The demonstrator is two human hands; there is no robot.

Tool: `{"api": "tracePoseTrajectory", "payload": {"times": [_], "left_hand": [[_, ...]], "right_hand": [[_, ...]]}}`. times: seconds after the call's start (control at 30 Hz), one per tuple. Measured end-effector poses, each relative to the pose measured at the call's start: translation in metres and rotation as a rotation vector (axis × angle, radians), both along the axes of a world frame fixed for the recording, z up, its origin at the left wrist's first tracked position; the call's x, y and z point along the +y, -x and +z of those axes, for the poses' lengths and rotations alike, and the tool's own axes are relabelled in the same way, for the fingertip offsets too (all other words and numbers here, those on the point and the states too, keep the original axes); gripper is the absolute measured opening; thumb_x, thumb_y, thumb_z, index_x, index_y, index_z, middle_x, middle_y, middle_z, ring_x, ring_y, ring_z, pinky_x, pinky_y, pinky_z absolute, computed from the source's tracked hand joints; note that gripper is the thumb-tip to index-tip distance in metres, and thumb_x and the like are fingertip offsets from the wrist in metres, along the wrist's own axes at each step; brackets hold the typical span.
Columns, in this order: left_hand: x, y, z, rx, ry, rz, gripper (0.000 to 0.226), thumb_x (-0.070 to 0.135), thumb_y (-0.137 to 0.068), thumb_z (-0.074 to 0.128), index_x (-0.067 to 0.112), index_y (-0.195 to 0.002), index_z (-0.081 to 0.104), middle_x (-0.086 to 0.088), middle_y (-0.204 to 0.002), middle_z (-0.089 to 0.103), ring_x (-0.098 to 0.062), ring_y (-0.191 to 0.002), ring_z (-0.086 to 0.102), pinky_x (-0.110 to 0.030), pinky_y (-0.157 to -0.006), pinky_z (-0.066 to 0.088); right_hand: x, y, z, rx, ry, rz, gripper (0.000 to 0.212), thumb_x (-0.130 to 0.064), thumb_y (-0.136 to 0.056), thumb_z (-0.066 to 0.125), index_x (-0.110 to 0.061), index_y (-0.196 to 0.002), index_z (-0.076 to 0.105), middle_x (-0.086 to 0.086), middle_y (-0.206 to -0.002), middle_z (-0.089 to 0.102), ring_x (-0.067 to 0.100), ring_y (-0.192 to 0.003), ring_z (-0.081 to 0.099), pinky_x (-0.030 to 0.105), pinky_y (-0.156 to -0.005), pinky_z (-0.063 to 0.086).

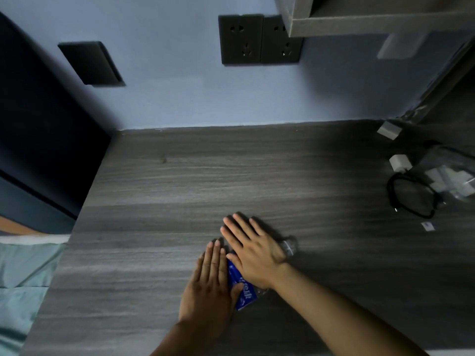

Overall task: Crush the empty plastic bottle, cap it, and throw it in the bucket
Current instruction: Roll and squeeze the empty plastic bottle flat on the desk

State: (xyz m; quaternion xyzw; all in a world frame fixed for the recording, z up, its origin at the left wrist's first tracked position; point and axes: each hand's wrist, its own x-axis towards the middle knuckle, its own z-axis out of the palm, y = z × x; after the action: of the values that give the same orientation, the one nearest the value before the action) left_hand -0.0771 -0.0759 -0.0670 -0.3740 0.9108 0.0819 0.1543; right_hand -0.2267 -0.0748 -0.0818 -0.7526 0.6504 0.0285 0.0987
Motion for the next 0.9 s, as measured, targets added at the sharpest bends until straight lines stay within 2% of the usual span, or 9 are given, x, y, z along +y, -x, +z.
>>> {"api": "tracePoseTrajectory", "payload": {"times": [0.1, 0.23, 0.27, 0.33, 0.4, 0.47, 0.57, 0.77, 0.9], "left_hand": [[0.000, 0.004, -0.001, -0.020, -0.027, 0.048, 0.086, 0.058, -0.064, -0.032, 0.009, -0.134, -0.024, -0.011, -0.144, -0.033, -0.025, -0.131, -0.034, -0.030, -0.102, -0.040], [-0.001, 0.002, 0.012, 0.088, 0.052, 0.073, 0.073, 0.051, -0.089, 0.010, 0.003, -0.141, 0.025, -0.018, -0.151, 0.020, -0.021, -0.142, 0.017, -0.030, -0.114, -0.019], [-0.002, 0.003, 0.015, 0.123, 0.044, 0.089, 0.070, 0.050, -0.091, 0.016, 0.003, -0.141, 0.028, -0.017, -0.152, 0.021, -0.019, -0.142, 0.018, -0.030, -0.117, -0.016], [-0.001, 0.001, 0.011, 0.166, -0.028, 0.101, 0.068, 0.051, -0.094, 0.014, 0.010, -0.146, 0.001, -0.006, -0.154, -0.010, -0.014, -0.140, -0.016, -0.028, -0.114, -0.017], [-0.004, 0.002, 0.006, 0.162, -0.100, 0.151, 0.066, 0.051, -0.094, 0.017, 0.017, -0.147, -0.003, 0.004, -0.153, -0.016, -0.010, -0.137, -0.023, -0.026, -0.112, -0.013], [-0.006, 0.002, 0.005, 0.231, -0.064, 0.164, 0.062, 0.051, -0.093, 0.025, 0.021, -0.147, 0.013, 0.005, -0.158, 0.004, -0.012, -0.146, -0.002, -0.026, -0.118, 0.000], [-0.011, 0.005, 0.009, 0.305, -0.097, 0.187, 0.054, 0.052, -0.091, 0.034, 0.026, -0.138, 0.031, 0.003, -0.143, 0.037, -0.013, -0.130, 0.032, -0.028, -0.112, 0.027], [-0.025, 0.018, 0.009, 0.261, -0.142, 0.211, 0.060, 0.054, -0.083, 0.050, 0.021, -0.132, 0.035, 0.001, -0.137, 0.047, -0.015, -0.124, 0.044, -0.030, -0.106, 0.037], [-0.031, 0.025, 0.011, 0.230, -0.177, 0.287, 0.055, 0.049, -0.077, 0.062, 0.021, -0.121, 0.044, 0.001, -0.119, 0.062, -0.016, -0.106, 0.059, -0.028, -0.087, 0.048]], "right_hand": [[-0.001, 0.001, -0.001, -0.006, -0.015, -0.004, 0.057, -0.043, -0.094, 0.008, -0.018, -0.141, -0.013, 0.002, -0.145, -0.024, 0.021, -0.138, -0.024, 0.042, -0.113, -0.013], [0.001, -0.001, 0.001, -0.061, -0.028, -0.027, 0.059, -0.043, -0.094, 0.007, -0.015, -0.142, -0.011, 0.003, -0.151, -0.019, 0.019, -0.140, -0.020, 0.037, -0.115, -0.010], [0.000, -0.001, 0.002, -0.079, -0.040, -0.036, 0.059, -0.043, -0.094, 0.007, -0.014, -0.143, -0.011, 0.004, -0.153, -0.016, 0.018, -0.141, -0.019, 0.036, -0.116, -0.008], [-0.001, -0.002, 0.002, -0.096, -0.057, -0.047, 0.060, -0.043, -0.094, 0.007, -0.013, -0.143, -0.009, 0.005, -0.156, -0.011, 0.018, -0.142, -0.015, 0.036, -0.117, -0.006], [0.000, -0.002, 0.002, -0.095, -0.036, -0.049, 0.059, -0.042, -0.094, 0.007, -0.012, -0.143, -0.007, 0.007, -0.156, -0.007, 0.018, -0.143, -0.011, 0.035, -0.116, -0.008], [0.000, -0.002, 0.002, -0.123, -0.007, -0.061, 0.059, -0.040, -0.094, 0.009, -0.011, -0.144, -0.003, 0.007, -0.157, -0.001, 0.018, -0.144, -0.006, 0.033, -0.114, -0.010], [0.000, -0.001, 0.005, -0.222, 0.036, -0.137, 0.056, -0.036, -0.096, 0.017, -0.010, -0.144, 0.007, 0.009, -0.156, 0.011, 0.018, -0.144, 0.006, 0.031, -0.115, -0.004], [0.003, -0.003, 0.012, -0.431, 0.079, -0.285, 0.048, -0.034, -0.095, 0.025, -0.017, -0.140, 0.026, 0.006, -0.150, 0.034, 0.019, -0.138, 0.030, 0.032, -0.114, 0.025], [0.009, -0.006, 0.012, -0.486, 0.119, -0.322, 0.046, -0.036, -0.094, 0.026, -0.020, -0.136, 0.034, 0.003, -0.144, 0.042, 0.019, -0.131, 0.039, 0.031, -0.107, 0.033]]}}
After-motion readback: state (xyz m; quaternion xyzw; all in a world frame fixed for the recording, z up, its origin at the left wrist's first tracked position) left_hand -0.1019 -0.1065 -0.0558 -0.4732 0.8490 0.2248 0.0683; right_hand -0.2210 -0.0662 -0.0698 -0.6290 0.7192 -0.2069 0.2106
